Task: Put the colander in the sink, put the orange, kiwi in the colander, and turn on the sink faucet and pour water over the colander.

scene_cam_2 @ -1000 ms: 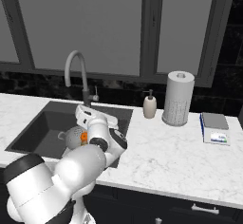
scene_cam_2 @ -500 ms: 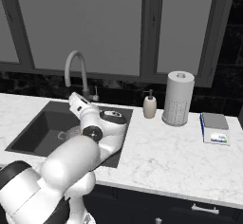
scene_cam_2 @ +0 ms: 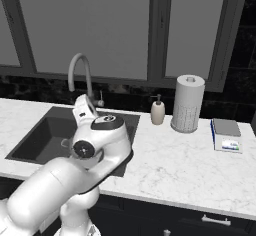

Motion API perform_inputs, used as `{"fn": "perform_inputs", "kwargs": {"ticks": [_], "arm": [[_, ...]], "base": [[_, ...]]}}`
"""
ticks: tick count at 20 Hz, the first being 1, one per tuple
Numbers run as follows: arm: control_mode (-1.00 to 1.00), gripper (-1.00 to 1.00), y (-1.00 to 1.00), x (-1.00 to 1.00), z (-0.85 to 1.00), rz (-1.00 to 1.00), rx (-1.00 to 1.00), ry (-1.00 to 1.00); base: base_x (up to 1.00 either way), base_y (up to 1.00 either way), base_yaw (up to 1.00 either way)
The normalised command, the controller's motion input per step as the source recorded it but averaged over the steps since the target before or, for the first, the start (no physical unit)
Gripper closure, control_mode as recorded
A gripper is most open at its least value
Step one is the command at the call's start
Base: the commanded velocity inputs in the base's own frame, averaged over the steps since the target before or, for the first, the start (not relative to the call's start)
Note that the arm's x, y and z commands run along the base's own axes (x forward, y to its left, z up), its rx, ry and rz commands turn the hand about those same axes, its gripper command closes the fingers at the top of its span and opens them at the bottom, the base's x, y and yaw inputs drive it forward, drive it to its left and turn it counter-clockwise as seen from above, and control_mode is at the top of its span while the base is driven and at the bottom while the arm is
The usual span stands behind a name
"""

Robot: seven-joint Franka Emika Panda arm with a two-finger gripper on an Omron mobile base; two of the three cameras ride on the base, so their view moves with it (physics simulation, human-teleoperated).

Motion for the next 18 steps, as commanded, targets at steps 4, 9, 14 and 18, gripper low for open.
{"fn": "perform_inputs", "kwargs": {"ticks": [4, 9, 14, 18], "arm": [[-1.0, -1.0, -0.31, -0.13, 0.44, 0.12, 0.42, 0.39], [-1.0, -1.0, -0.22, 0.0, 0.64, 0.11, 0.33, 0.54], [-1.0, -1.0, -0.26, 0.0, 0.37, 0.15, 0.32, 0.45], [-1.0, -1.0, -0.17, 0.02, 0.28, 0.19, 0.24, 0.33]], "base": [[0.0, 0.0, 0.0], [0.0, 0.0, 0.0], [0.0, 0.0, 0.0], [0.0, 0.0, 0.0]]}}
